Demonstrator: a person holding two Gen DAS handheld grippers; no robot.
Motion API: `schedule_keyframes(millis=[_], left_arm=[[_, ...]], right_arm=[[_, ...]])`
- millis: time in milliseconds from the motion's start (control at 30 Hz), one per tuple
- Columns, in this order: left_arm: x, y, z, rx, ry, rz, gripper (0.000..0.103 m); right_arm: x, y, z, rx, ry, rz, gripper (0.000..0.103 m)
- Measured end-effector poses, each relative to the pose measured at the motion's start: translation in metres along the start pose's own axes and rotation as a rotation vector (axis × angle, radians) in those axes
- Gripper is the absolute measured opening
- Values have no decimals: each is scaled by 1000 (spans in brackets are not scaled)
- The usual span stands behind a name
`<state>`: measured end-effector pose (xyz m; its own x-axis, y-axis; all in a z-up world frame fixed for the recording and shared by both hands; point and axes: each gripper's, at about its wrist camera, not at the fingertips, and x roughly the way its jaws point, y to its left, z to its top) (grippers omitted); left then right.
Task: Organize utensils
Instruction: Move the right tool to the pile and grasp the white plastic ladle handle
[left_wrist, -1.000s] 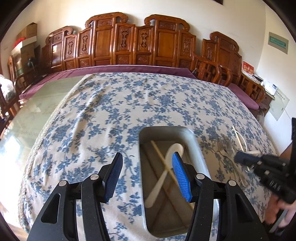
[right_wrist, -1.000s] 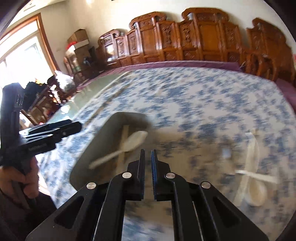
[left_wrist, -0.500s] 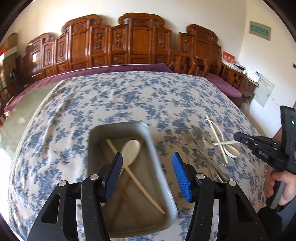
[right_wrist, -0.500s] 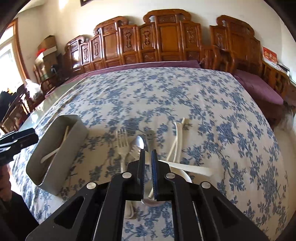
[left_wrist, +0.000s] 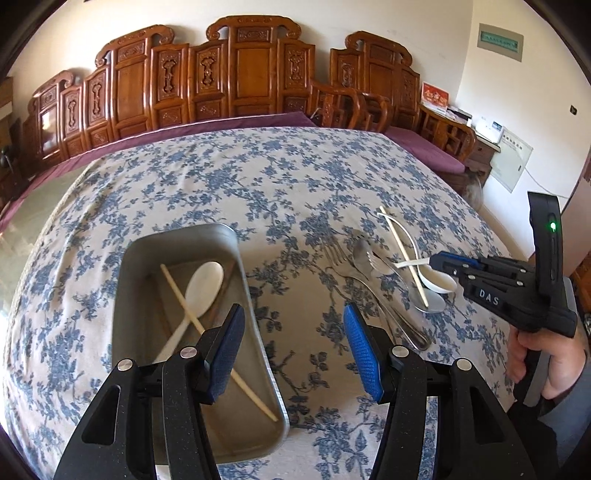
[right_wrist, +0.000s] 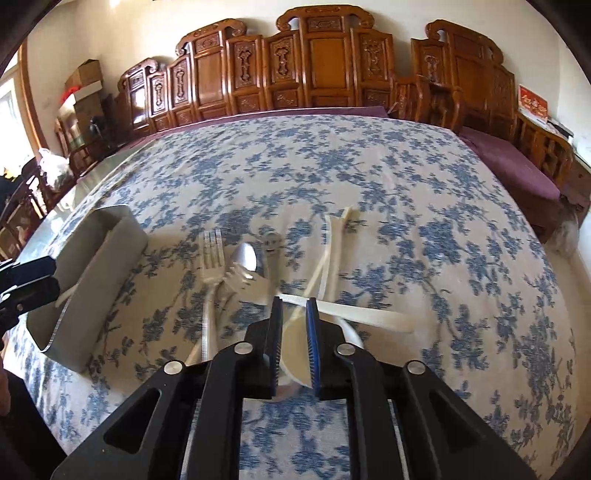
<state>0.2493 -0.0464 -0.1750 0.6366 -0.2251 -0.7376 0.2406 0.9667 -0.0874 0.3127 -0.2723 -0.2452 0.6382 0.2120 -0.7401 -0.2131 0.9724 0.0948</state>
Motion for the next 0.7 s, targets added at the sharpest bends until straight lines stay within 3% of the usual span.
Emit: schedule_keyframes(millis=[33,67,467,500,633,700], left_arm=[[1,-3,-1,3,2,-3,53],[3,-6,-2,7,6,-7,53],[18,-35,-9,50,39,-20,53],[20,-37,-10,53,44,-18,53],[25,-41,-13,63,55,-13,53],[28,-42,-14,67,61,-7,53]], right_arm=[[0,-3,0,0,-2,-13,31],[1,-5,-1,-1,-3,-22,33],[40,-20,18,23,41,-17,33],[42,-21,19,31,44,-12,32],[48,-28,19,53,72,16,12],[48,-29,19,57,76,32,11]])
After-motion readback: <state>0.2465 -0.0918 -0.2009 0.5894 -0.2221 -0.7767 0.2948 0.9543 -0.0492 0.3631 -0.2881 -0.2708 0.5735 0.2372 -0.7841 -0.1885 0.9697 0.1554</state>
